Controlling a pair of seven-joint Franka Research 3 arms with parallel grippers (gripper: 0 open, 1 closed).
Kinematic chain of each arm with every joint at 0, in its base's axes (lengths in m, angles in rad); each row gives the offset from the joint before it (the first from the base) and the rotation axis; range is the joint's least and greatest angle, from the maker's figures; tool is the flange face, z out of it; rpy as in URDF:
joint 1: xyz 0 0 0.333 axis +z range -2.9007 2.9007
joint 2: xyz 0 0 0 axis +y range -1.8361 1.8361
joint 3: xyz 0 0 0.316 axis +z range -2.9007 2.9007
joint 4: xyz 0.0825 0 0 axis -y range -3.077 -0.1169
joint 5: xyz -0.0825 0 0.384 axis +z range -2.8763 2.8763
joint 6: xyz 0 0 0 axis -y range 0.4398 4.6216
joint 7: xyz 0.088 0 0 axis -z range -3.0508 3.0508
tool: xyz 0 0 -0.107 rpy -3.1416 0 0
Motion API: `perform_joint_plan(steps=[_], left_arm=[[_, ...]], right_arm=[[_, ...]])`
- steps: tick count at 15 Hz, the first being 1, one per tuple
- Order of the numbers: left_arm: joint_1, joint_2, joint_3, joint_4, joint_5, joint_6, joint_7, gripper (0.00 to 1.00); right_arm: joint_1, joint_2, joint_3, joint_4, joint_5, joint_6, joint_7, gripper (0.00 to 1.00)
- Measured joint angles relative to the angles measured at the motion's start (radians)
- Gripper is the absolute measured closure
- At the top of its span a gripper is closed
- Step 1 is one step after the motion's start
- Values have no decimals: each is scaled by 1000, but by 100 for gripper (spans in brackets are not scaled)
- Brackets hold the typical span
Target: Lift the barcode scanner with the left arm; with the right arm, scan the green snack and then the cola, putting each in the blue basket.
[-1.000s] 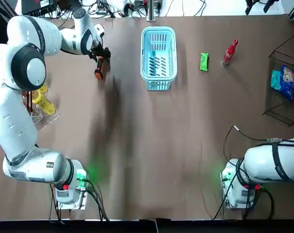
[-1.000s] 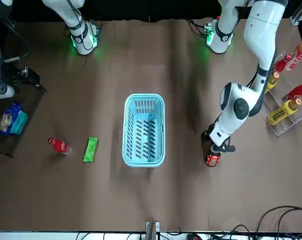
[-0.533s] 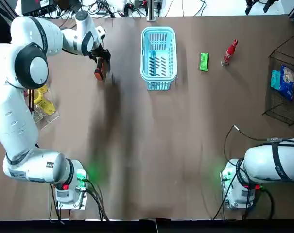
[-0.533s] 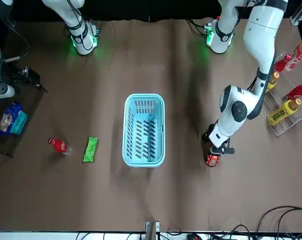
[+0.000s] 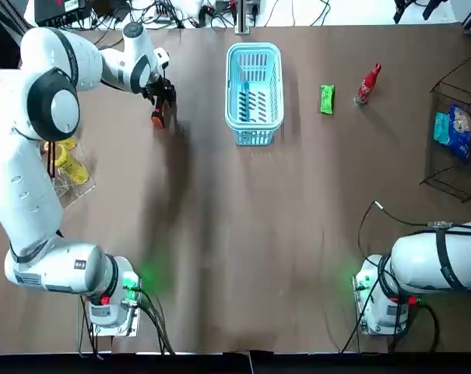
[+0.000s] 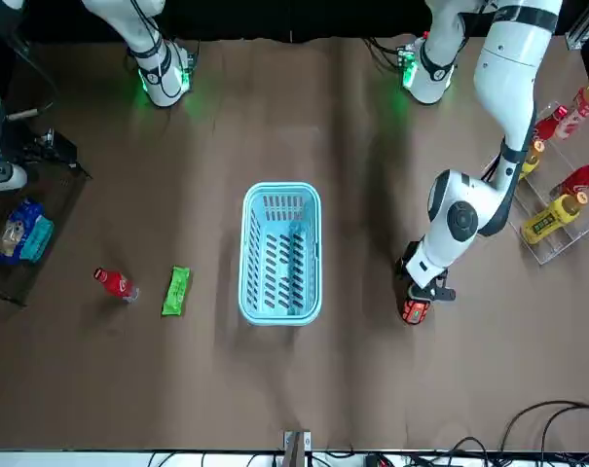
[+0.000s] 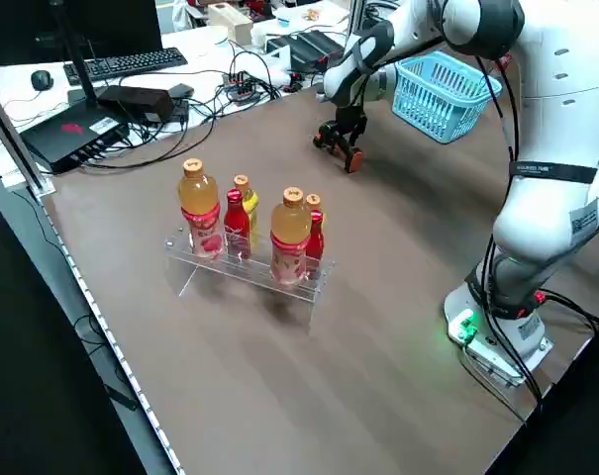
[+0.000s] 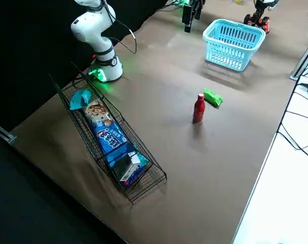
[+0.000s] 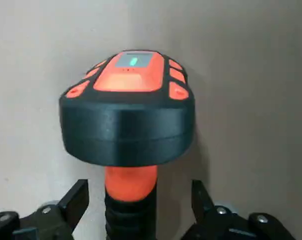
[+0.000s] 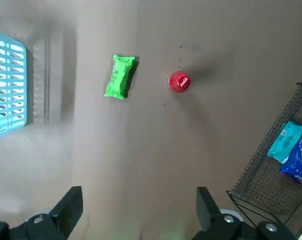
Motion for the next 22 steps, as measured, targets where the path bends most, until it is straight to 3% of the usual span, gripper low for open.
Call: perform_joint_plan(steps=[5, 10, 13, 18, 22], left_arm=[[1, 1, 2, 4, 17, 0, 0, 22], [6, 1, 3, 8, 39, -65, 21, 68], [9, 1, 3, 9, 44, -76, 20, 85], [8, -18, -2, 29, 44, -90, 0, 90], [8, -102, -12, 91, 44, -246, -41, 93]], right_arm=[[-1, -1, -1, 0, 0, 1, 0, 0], [-1, -12, -2, 6, -1, 0, 0, 0], [-1, -12, -2, 5, -1, 0, 0, 0], [-1, -12, 1, 1, -1, -2, 0, 0], [25, 18, 12, -13, -1, -4, 0, 0]])
